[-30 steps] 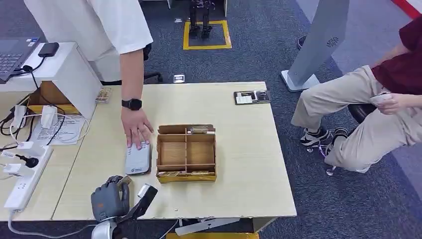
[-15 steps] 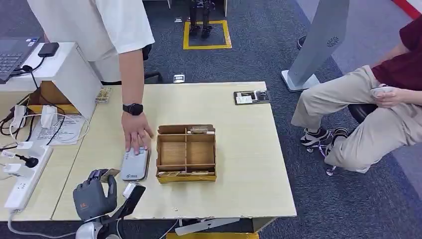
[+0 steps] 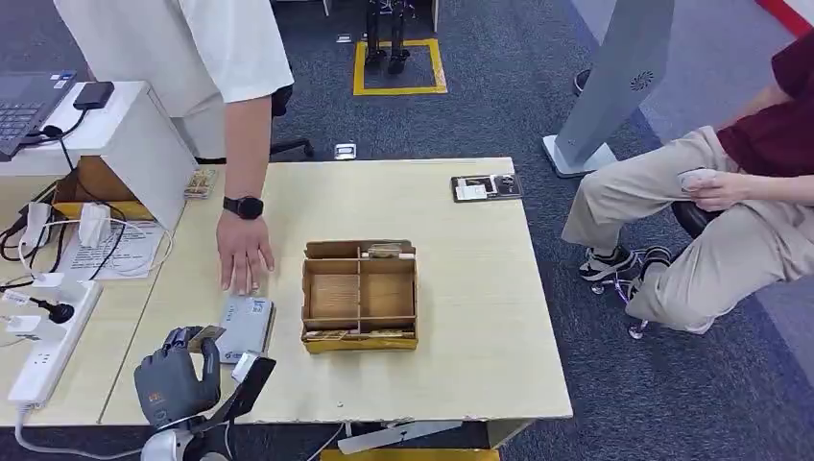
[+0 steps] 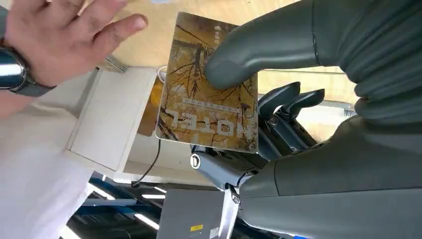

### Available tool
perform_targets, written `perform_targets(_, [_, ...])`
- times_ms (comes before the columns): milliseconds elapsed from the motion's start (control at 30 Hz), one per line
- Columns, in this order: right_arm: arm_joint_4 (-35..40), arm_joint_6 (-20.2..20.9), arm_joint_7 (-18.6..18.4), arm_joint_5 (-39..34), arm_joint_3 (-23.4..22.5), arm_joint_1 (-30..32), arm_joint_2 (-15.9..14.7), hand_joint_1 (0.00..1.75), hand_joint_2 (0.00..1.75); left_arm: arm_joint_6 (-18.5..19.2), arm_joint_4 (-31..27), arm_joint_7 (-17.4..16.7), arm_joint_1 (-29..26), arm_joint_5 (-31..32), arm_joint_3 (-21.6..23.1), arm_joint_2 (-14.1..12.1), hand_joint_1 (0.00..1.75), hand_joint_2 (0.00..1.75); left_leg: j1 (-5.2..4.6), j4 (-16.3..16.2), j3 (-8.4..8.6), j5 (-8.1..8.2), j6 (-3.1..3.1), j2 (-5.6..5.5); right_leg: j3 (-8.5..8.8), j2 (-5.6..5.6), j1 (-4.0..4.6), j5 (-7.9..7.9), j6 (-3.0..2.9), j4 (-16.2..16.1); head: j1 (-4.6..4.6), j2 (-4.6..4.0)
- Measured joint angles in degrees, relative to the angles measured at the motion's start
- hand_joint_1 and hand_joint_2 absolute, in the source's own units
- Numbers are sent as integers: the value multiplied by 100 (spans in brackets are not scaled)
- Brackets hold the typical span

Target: Pass the card to the sensor for recognition and then transmit it.

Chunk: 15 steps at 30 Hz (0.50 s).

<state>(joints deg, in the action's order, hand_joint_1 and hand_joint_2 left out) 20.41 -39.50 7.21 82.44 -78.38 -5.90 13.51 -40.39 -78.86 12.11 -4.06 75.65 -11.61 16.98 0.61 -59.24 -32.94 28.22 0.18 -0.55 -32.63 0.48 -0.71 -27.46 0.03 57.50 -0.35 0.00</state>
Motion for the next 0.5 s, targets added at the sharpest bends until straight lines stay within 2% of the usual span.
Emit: perform_targets(500, [0,0,0,0,0,0,0,0,175,0,-24,0,-3,0,-2,0,175,175,0,0,0,0,0,0,0,0,0,0,0,0,0,0])
